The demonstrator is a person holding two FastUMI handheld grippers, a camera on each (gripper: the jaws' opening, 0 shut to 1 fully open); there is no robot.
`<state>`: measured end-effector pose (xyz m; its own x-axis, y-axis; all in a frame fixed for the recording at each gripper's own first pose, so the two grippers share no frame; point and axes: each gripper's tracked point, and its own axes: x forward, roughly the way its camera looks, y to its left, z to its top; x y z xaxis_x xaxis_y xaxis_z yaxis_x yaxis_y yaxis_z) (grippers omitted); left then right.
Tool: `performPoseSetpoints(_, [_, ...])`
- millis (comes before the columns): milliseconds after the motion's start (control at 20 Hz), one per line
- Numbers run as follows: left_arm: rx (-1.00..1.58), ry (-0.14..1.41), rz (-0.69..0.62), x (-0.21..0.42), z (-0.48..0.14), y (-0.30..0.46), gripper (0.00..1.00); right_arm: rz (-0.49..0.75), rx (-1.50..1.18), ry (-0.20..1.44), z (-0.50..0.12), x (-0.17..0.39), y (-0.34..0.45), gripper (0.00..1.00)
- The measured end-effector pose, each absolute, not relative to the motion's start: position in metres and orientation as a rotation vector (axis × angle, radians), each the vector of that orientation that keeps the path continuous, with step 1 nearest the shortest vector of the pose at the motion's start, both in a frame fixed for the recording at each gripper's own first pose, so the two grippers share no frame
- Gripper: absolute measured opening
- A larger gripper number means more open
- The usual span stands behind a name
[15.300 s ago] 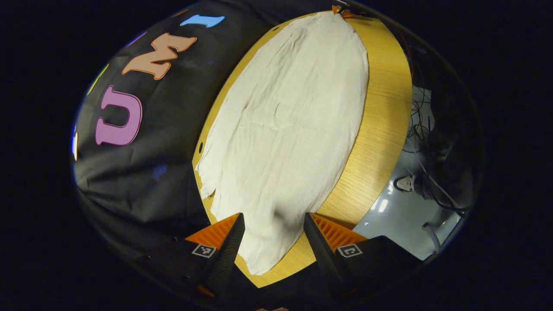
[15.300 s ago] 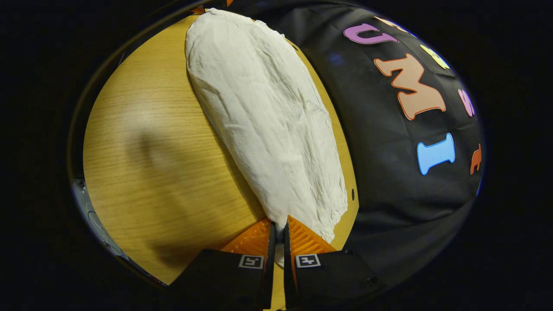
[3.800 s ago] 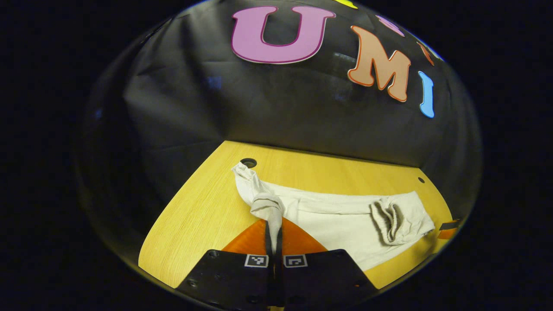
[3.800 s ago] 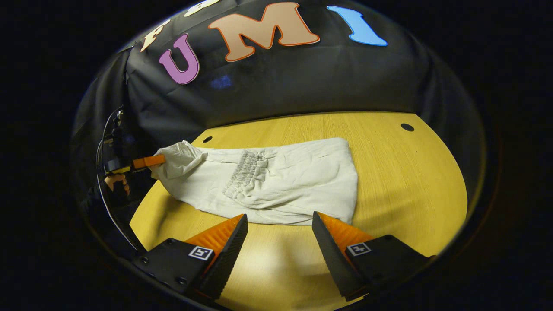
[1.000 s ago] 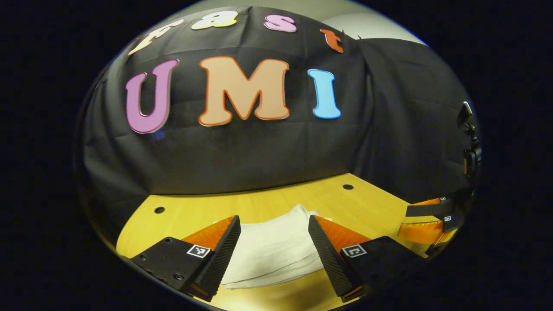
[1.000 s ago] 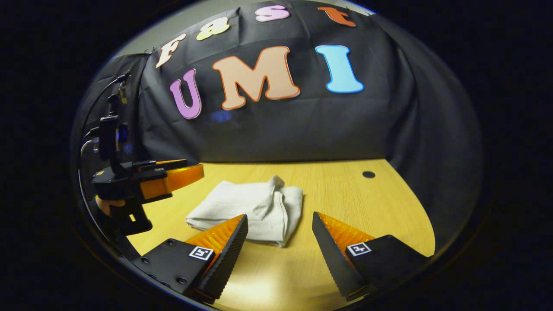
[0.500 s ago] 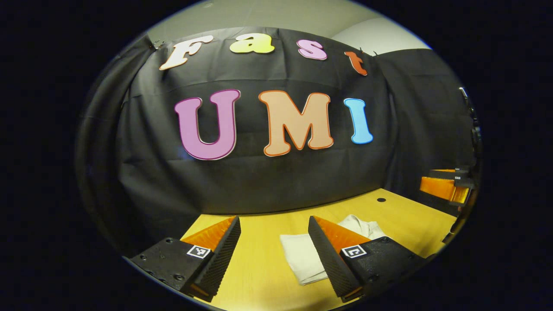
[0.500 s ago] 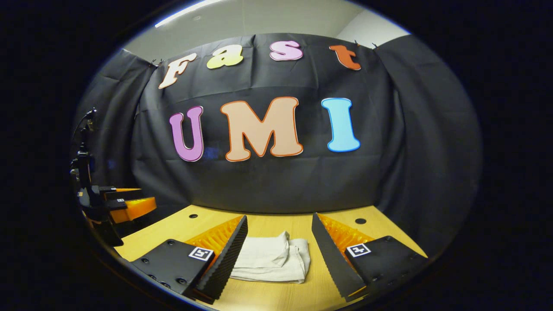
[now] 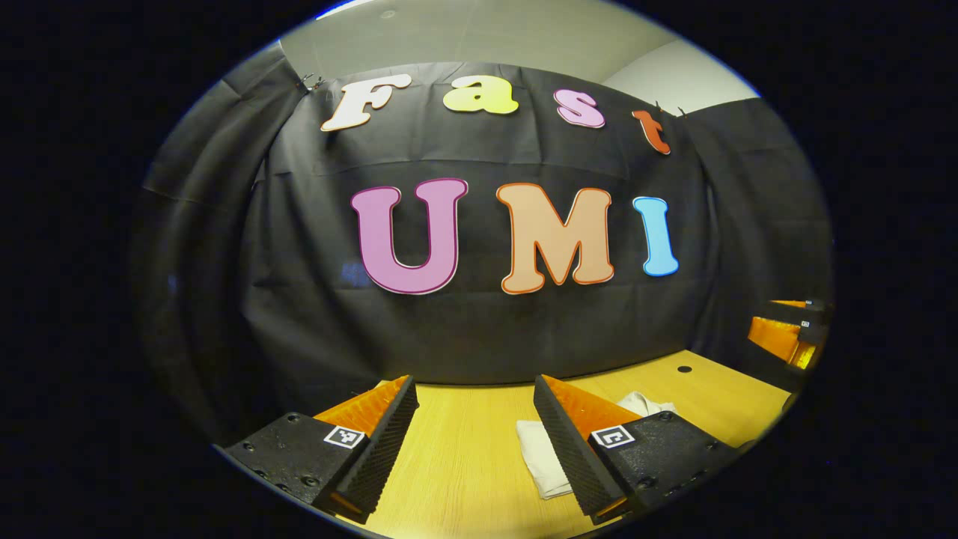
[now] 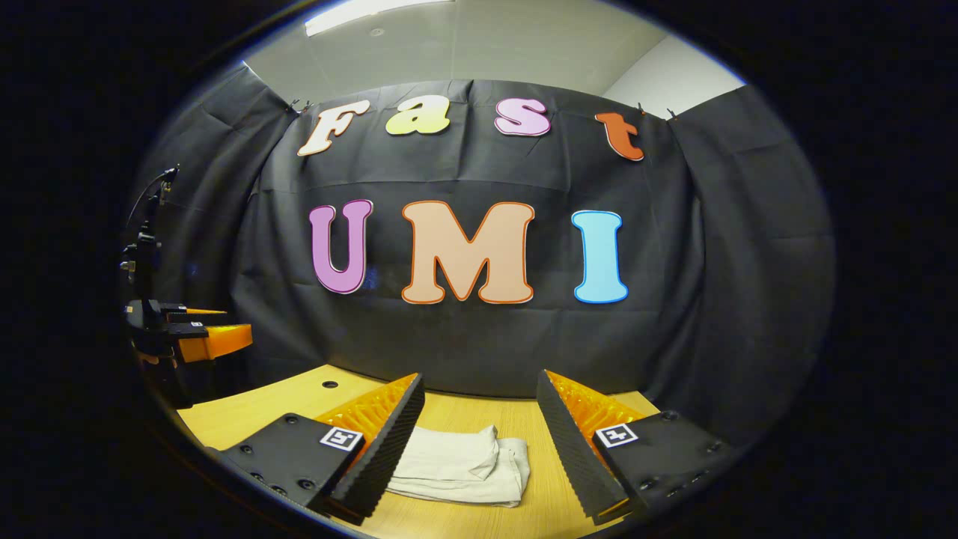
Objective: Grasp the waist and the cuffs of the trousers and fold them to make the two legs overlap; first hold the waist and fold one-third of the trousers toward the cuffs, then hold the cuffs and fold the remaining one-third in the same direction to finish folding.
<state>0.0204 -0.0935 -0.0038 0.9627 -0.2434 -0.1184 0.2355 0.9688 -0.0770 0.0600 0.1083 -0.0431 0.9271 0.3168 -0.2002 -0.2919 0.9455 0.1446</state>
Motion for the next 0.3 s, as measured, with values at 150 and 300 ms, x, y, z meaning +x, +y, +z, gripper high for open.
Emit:
performPoseSetpoints(150, [-0.043, 0.118, -0.230, 0.020, 0.001, -0.096, 0.93, 0.324, 0.132, 0.222, -0.042, 0.064, 0.107, 0.98])
performPoseSetpoints(300, [-0.033, 0.105, -0.227, 0.018, 0.007, -0.100, 0.94, 0.319, 0.151, 0.229, -0.045, 0.068, 0.103, 0.98])
